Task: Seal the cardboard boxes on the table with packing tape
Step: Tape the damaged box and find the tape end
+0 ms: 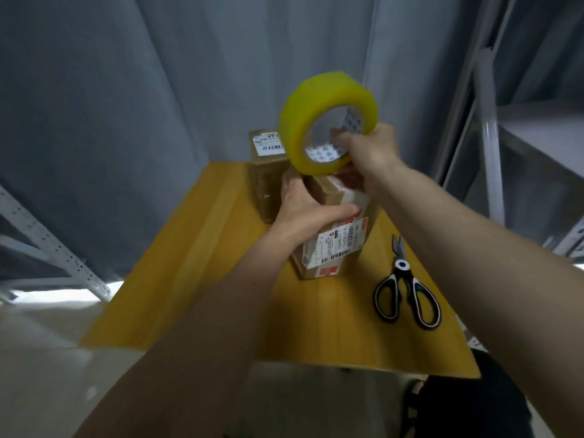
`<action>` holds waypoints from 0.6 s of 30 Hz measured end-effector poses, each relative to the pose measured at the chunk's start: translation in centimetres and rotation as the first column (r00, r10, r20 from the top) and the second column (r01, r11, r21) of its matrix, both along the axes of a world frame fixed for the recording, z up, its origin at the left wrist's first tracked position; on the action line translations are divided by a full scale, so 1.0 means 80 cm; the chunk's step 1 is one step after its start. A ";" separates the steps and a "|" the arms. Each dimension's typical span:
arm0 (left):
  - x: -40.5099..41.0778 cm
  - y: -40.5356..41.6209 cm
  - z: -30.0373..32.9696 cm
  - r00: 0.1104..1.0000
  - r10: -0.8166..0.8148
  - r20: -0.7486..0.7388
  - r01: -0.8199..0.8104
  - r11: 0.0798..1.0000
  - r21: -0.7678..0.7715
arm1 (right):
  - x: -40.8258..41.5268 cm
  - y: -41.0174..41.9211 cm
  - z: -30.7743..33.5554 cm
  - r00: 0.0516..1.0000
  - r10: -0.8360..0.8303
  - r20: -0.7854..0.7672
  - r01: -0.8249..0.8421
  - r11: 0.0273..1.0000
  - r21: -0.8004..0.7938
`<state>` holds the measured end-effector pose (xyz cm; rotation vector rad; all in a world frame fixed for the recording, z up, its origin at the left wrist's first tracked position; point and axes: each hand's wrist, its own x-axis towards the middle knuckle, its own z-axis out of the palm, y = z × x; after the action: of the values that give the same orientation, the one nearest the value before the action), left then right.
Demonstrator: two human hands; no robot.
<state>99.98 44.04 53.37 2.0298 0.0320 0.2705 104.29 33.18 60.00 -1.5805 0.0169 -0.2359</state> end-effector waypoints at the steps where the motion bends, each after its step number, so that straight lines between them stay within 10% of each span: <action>1: -0.002 0.007 0.000 1.000 -0.023 0.008 0.024 0.998 -0.062 | -0.001 0.010 -0.002 1.000 0.010 0.006 -0.010 1.000 -0.016; 8: -0.017 0.058 -0.010 0.998 -0.058 -0.010 0.055 0.981 -0.186 | 0.005 0.045 -0.005 0.998 0.062 -0.019 -0.065 0.946 -0.318; 18: -0.019 0.078 -0.018 0.996 -0.075 -0.048 0.064 0.977 -0.205 | 0.009 -0.006 0.003 1.000 -0.031 -0.004 0.029 0.980 -0.197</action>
<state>98.43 50.26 51.90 1.8303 0.0226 0.1594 105.02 32.74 60.25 -1.7790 0.0232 -0.2620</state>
